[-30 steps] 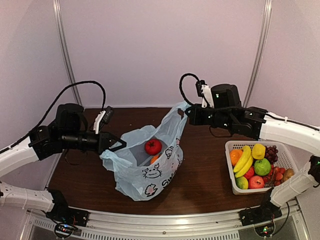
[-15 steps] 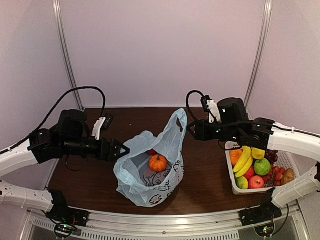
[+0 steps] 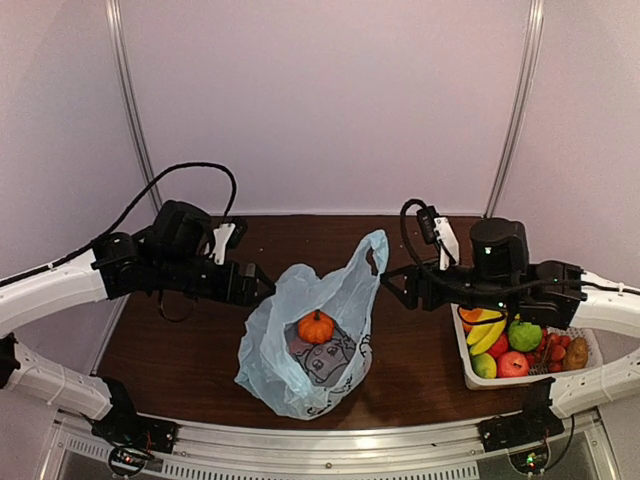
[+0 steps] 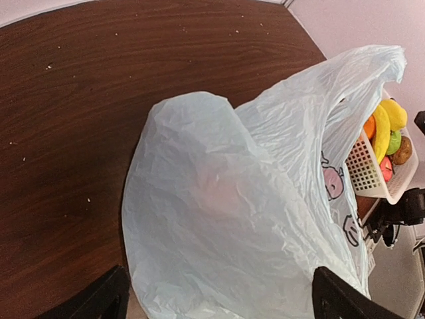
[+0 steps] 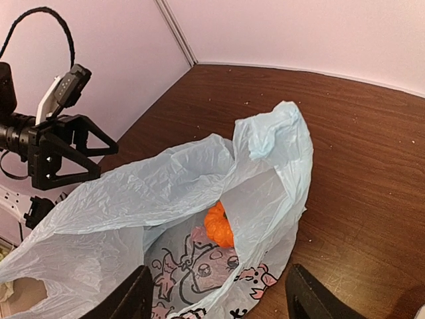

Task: Untie the knot of the plastic bag and take out the fruit
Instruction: Adjust the takeout bag at the center of the board.

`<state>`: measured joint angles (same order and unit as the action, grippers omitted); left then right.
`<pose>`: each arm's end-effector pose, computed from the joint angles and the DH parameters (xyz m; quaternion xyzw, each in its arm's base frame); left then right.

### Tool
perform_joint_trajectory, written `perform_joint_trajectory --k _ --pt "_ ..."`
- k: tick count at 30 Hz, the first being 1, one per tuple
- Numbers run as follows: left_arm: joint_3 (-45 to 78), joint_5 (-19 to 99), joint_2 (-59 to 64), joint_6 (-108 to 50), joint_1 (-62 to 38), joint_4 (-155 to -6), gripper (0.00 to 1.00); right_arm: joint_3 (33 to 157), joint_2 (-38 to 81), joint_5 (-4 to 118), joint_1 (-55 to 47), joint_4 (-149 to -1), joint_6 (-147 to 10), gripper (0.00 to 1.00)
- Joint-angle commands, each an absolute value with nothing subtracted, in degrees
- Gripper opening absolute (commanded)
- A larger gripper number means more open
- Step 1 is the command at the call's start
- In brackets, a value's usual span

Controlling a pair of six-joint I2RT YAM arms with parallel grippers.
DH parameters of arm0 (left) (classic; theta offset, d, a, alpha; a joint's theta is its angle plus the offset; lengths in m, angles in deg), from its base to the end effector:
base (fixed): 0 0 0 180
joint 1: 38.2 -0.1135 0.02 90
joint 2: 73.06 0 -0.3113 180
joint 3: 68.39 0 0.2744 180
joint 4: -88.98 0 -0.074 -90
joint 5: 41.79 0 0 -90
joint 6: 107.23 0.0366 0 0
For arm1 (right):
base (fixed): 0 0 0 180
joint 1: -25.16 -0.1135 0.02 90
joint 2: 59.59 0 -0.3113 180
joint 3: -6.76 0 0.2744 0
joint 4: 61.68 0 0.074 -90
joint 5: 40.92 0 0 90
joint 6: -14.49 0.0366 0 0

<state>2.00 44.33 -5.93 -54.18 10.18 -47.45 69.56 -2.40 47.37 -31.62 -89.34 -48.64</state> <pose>0.1690 -0.1940 0.3444 0.1045 0.9010 -0.3072 0.2880 0.1252 0.1892 0.3604 -0.2059 0.8033 0.3634 0.4246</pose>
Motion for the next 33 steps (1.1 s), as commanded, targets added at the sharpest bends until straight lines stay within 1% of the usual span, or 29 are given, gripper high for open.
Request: perform_joint_trajectory --k 1,9,11,12,15,16,19,23,26,28,29,33 --pt "2.7 41.9 -3.6 -53.3 9.9 -50.3 0.97 69.2 1.7 47.5 -34.9 -85.6 -49.1 0.68" --pt "1.9 40.7 0.2 -54.7 9.2 -51.8 0.97 69.3 9.1 47.0 -40.0 -78.3 -49.0 0.67" --pt "1.2 40.5 0.5 -55.2 9.2 -52.8 0.88 69.6 10.7 46.5 -40.4 -78.4 -48.6 0.66" --pt "0.9 40.5 0.5 -55.6 9.2 -53.2 0.77 69.7 11.1 46.3 -40.4 -78.6 -48.6 0.65" --pt "-0.4 40.7 0.3 -56.9 9.2 -54.3 0.57 69.2 11.3 45.5 -40.4 -78.8 -48.9 0.62" --pt "-1.0 40.8 0.1 -57.4 9.2 -54.4 0.51 68.9 11.3 45.3 -40.4 -78.5 -49.1 0.62" --pt "-2.5 41.2 -0.8 -58.2 9.2 -54.9 0.4 67.9 11.5 45.7 -40.4 -77.6 -49.5 0.6" --pt "-4.3 41.4 -2.2 -59.3 9.2 -55.9 0.34 68.4 14.0 47.3 -40.6 -76.5 -50.6 0.57" --pt "-4.6 41.7 -3.1 -60.0 9.2 -56.5 0.34 69.5 18.0 47.8 -40.9 -74.9 -51.4 0.56" --pt "-4.3 42.4 -4.1 -60.2 9.2 -56.6 0.36 70.7 20.9 48.0 -41.3 -74.5 -51.6 0.55" --pt "-4.0 42.8 -4.7 -60.3 9.2 -56.5 0.41 71.2 22.1 48.0 -41.7 -74.5 -51.6 0.55" --pt "-2.1 42.8 -7.4 -59.8 9.2 -55.7 0.71 72.0 26.9 48.0 -44.3 -72.8 -51.7 0.56"
